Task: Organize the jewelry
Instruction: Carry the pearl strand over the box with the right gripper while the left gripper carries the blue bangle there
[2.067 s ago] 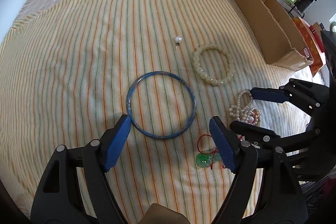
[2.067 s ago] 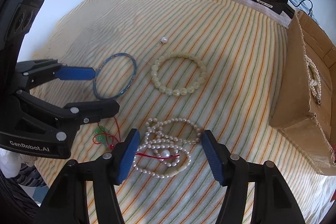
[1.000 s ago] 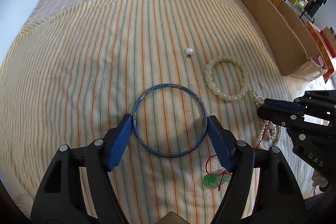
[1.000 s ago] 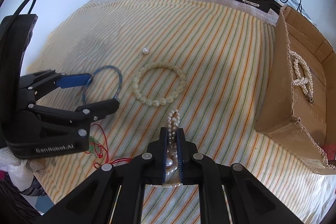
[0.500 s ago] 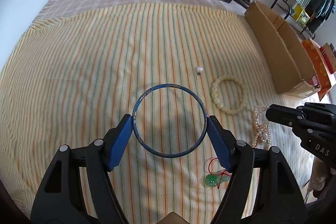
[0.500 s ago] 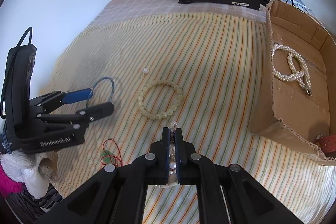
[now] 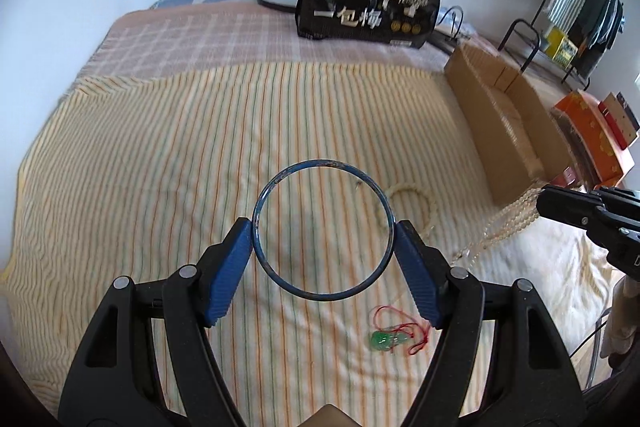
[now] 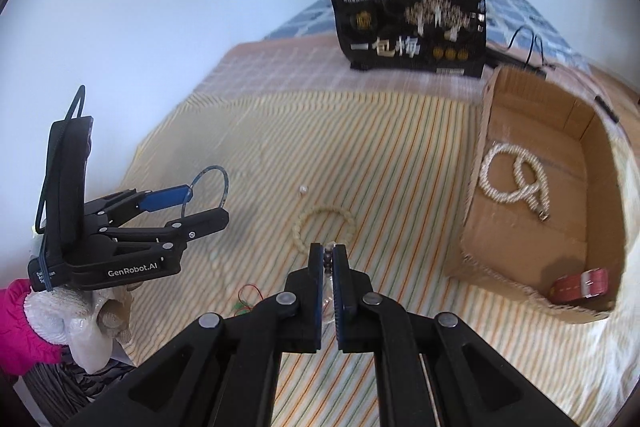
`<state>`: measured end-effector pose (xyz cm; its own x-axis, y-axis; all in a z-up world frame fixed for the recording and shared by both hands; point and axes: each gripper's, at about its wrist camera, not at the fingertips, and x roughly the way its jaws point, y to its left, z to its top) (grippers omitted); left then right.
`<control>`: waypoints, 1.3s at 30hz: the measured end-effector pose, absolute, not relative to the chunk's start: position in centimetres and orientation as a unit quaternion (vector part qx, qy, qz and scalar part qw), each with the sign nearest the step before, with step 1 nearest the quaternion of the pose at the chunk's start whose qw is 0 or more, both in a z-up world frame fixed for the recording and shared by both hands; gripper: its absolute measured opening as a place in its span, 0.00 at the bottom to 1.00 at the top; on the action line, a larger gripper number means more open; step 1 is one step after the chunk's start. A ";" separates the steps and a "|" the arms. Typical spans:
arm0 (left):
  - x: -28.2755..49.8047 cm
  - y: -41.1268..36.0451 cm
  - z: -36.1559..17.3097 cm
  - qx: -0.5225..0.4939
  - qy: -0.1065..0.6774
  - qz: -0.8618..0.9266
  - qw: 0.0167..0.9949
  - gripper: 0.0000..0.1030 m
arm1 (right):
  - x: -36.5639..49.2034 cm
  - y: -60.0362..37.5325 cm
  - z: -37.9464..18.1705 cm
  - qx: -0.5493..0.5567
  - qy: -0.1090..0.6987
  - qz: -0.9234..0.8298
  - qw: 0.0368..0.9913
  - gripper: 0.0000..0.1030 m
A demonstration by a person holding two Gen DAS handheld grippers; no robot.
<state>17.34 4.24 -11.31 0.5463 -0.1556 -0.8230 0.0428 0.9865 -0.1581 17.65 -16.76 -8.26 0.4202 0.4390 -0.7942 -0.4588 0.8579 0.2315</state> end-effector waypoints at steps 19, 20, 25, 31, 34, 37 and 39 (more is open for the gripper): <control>16.6 0.2 -6.8 -0.049 0.426 -0.099 0.898 0.71 | 18.7 -19.7 -1.2 -0.004 0.395 0.253 0.883 0.02; 16.6 -0.2 -6.5 -0.048 0.424 -0.103 0.899 0.71 | 18.9 -20.2 -0.7 -0.003 0.391 0.249 0.886 0.02; 17.0 -2.4 -5.6 -0.043 0.415 -0.119 0.901 0.71 | 20.4 -22.7 1.2 -0.002 0.377 0.226 0.898 0.02; 18.4 -5.7 -4.4 -0.039 0.404 -0.139 0.903 0.71 | 23.5 -25.8 2.8 -0.007 0.369 0.190 0.910 0.02; 19.3 -7.6 -3.7 -0.031 0.394 -0.148 0.907 0.71 | 25.8 -27.3 2.9 -0.012 0.373 0.170 0.912 0.02; 20.0 -9.4 -3.6 -0.023 0.389 -0.159 0.907 0.72 | 27.9 -28.4 2.6 -0.018 0.381 0.151 0.912 0.02; 20.7 -10.7 -4.0 -0.021 0.391 -0.167 0.905 0.71 | 29.1 -29.0 2.2 -0.021 0.385 0.141 0.912 0.02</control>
